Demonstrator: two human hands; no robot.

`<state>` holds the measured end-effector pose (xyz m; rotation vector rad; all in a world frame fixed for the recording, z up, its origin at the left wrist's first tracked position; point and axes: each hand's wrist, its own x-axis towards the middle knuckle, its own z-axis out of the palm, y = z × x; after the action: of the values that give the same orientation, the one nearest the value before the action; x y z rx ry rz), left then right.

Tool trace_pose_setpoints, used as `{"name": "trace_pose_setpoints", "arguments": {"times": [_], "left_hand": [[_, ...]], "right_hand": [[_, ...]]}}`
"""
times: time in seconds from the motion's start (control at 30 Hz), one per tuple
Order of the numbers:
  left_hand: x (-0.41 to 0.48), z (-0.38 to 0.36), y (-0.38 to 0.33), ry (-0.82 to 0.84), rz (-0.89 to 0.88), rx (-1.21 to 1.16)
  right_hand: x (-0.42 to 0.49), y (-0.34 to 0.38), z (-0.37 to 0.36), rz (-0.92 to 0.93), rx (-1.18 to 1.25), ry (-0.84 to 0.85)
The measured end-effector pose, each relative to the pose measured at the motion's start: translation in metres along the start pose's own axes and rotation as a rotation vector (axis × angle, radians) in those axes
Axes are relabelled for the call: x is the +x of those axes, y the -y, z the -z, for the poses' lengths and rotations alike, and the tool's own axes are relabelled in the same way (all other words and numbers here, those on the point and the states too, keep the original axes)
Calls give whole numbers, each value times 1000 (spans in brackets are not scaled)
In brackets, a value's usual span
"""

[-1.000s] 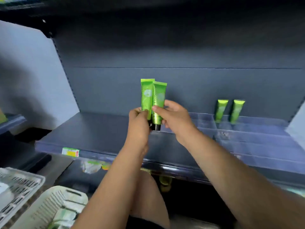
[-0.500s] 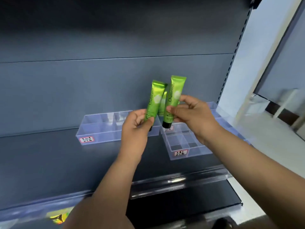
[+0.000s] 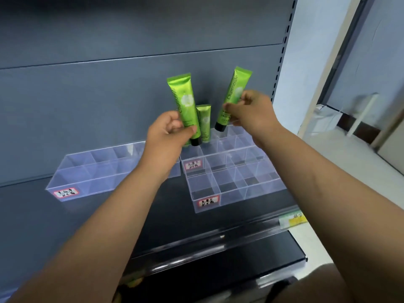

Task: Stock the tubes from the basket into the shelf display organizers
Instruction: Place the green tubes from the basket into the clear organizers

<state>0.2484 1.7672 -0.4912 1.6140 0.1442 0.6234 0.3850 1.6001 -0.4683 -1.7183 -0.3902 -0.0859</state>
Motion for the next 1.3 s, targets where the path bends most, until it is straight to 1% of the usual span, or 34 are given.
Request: {"name": "trace_pose_setpoints", "arguments": {"times": [0.07,0.2,0.27,0.43,0.6,0.77,0.97,1.17,1.23,1.3], "left_hand": [[14,-11,3,-1,1,76],[50,-33,6,-35,2,156],[68,-45,4,6,-7,228],[110,-74,2,79,-66,333],[138,-98,7,134,-70,461],[156,-114,12,145,-44,620],[162,-127,14,175,-152,752],[162,-132,4,199,-291,987],[162,-131,2,202,-302,1037],[163,-128,1,210,-273,1072]], "right_hand": [[20,-8,3,4,-104,-31],[52,-19,11,53,-252,8],[66,-23,17,73,-302,21],[92,-40,39,93,-333,74],[105,-59,55,54,-407,90],[108,-69,55,62,-465,101],[105,-72,43,107,-541,98],[101,-78,38,130,-531,50],[98,-78,38,126,-539,50],[96,-79,36,116,-541,57]]}}
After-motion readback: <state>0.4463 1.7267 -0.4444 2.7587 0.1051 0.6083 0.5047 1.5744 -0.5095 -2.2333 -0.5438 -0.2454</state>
